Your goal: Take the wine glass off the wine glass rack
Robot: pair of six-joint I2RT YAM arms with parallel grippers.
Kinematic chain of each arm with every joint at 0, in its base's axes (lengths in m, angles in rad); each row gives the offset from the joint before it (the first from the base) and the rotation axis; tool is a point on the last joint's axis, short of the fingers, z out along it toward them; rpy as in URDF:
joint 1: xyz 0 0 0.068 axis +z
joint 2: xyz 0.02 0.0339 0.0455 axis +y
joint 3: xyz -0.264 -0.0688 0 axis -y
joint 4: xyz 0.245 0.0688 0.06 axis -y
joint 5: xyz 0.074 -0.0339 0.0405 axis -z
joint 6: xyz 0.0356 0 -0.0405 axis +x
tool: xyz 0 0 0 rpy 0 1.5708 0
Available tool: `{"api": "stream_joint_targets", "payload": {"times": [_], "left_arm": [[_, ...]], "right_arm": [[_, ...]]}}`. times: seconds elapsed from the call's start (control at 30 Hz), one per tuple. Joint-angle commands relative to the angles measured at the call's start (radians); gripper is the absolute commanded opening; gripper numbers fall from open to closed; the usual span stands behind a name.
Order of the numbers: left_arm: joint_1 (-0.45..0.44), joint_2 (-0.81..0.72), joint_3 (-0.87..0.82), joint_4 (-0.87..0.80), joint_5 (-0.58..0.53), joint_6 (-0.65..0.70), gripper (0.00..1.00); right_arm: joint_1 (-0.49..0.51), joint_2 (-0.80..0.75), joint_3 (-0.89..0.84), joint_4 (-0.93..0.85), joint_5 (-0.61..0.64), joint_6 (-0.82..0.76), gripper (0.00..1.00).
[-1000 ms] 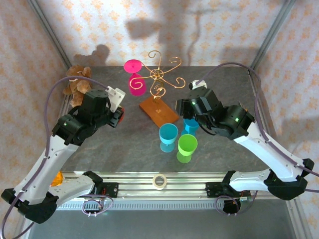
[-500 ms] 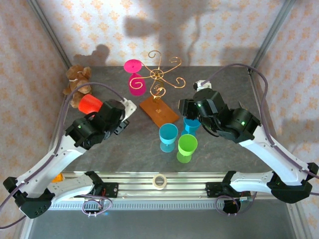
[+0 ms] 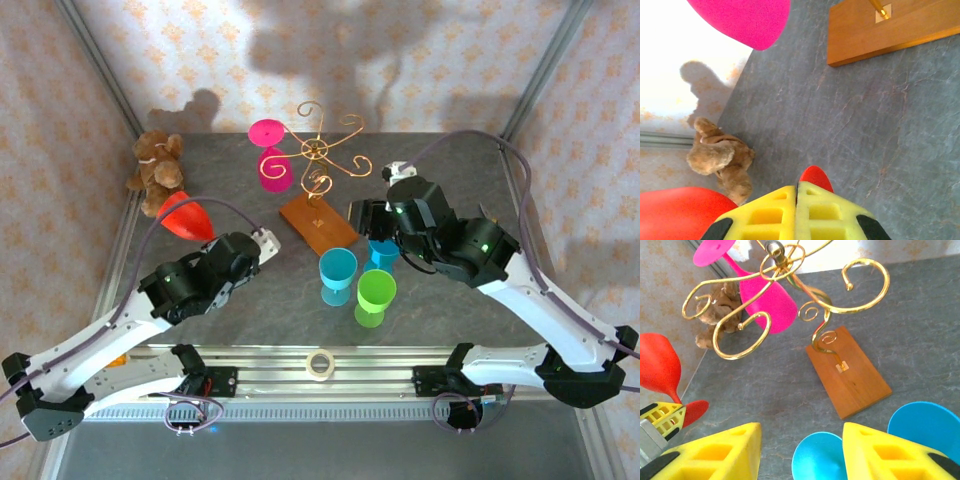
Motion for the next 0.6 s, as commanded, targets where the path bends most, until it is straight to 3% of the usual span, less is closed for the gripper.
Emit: {"api": "stream_joint_targets", "payload": {"times": [0.0, 0.57], "left_arm": [[-0.020, -0.051, -0.049, 0.069, -0.121, 0.072, 0.00], [-0.147, -0.062, -0.249, 0.285, -0.343, 0.331, 0.00]], "right_arm": [[0.000, -0.016, -0.032, 0.040, -0.022, 0.022, 0.47], [-0.003, -0.069, -0.123, 0.118, -0.135, 0.021, 0.47]]}}
